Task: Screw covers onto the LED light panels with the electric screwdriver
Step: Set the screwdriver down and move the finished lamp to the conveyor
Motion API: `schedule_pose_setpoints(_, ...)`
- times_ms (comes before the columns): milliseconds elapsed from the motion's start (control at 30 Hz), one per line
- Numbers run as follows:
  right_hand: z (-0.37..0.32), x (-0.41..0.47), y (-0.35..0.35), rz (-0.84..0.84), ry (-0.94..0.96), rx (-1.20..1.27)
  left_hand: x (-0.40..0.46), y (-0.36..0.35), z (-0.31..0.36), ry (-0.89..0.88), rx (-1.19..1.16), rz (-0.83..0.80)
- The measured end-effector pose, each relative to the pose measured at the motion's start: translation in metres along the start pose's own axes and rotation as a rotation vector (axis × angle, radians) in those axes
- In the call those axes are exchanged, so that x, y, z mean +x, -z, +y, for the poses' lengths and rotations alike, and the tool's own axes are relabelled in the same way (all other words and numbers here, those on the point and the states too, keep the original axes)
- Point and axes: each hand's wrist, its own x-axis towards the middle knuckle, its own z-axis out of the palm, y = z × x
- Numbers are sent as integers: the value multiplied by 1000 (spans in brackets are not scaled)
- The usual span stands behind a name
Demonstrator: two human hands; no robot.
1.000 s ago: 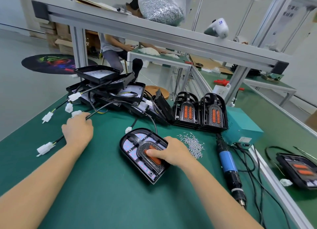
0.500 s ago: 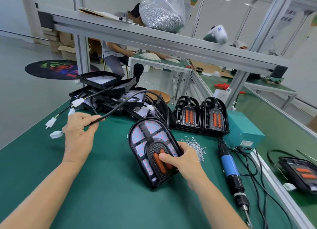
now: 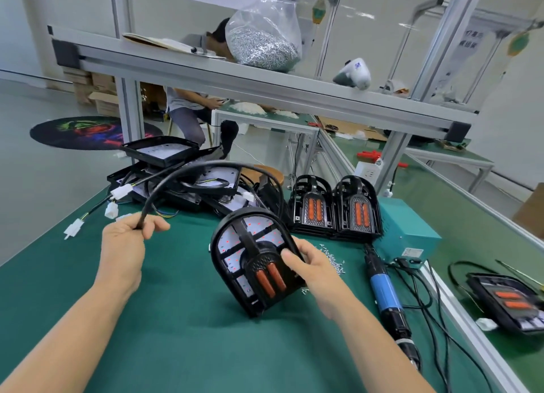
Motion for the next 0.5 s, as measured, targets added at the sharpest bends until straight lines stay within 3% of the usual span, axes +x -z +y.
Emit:
schedule_pose_setpoints(233, -14, 9, -24, 59, 10, -6, 4, -27, 27, 112, -209, -219)
schedule_pose_setpoints(400, -19, 7, -41, 84, -50, 83, -2, -47, 35, 341, -545, -302)
schedule_pose_setpoints(500, -16, 7, -47, 88, -76, 89, -12, -57, 36, 443, -596, -325)
